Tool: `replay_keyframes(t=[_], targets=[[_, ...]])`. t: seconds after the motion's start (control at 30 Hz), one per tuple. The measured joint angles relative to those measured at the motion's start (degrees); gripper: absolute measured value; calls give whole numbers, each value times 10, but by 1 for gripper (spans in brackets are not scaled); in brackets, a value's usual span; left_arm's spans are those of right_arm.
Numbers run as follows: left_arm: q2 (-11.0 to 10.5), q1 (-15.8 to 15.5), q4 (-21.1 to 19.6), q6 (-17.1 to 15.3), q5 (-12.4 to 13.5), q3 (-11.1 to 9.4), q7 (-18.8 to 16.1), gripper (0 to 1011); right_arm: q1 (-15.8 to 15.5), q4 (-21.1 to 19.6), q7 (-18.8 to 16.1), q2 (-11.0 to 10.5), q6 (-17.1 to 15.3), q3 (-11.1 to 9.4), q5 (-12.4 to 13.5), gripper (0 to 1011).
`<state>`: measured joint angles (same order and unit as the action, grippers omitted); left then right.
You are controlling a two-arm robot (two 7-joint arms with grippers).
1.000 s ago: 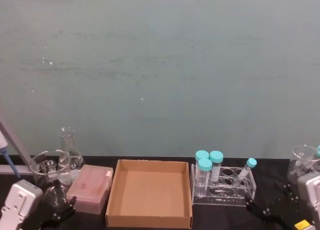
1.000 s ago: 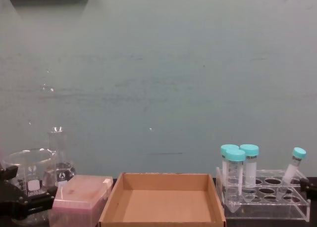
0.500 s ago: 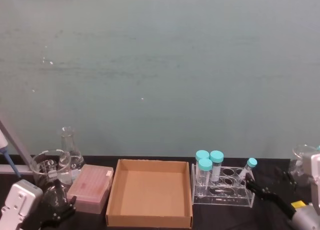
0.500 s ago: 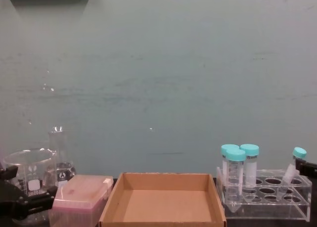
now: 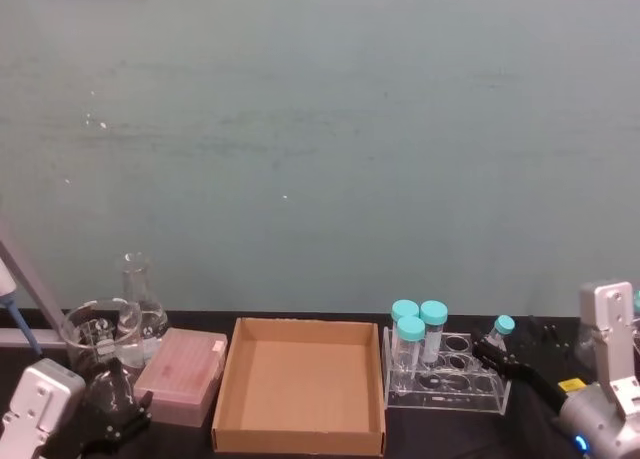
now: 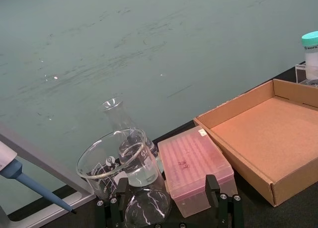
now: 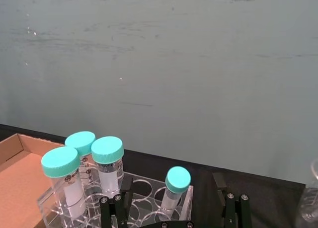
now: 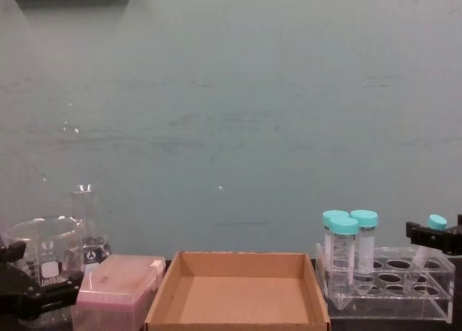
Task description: Use the right hand to move the test tube from the test tube rack into the box.
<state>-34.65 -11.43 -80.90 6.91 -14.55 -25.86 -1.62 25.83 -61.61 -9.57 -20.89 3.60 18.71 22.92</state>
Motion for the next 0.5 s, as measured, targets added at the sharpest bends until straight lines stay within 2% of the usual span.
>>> replay_keyframes(t=[0.27, 0.5], targets=[[0, 0, 0, 0, 0, 0, 0, 1000, 30, 39, -4, 18, 0, 4, -23, 1003], [0, 0, 0, 0, 0, 0, 0, 1000, 41, 57, -4, 28, -2, 3, -37, 1003]])
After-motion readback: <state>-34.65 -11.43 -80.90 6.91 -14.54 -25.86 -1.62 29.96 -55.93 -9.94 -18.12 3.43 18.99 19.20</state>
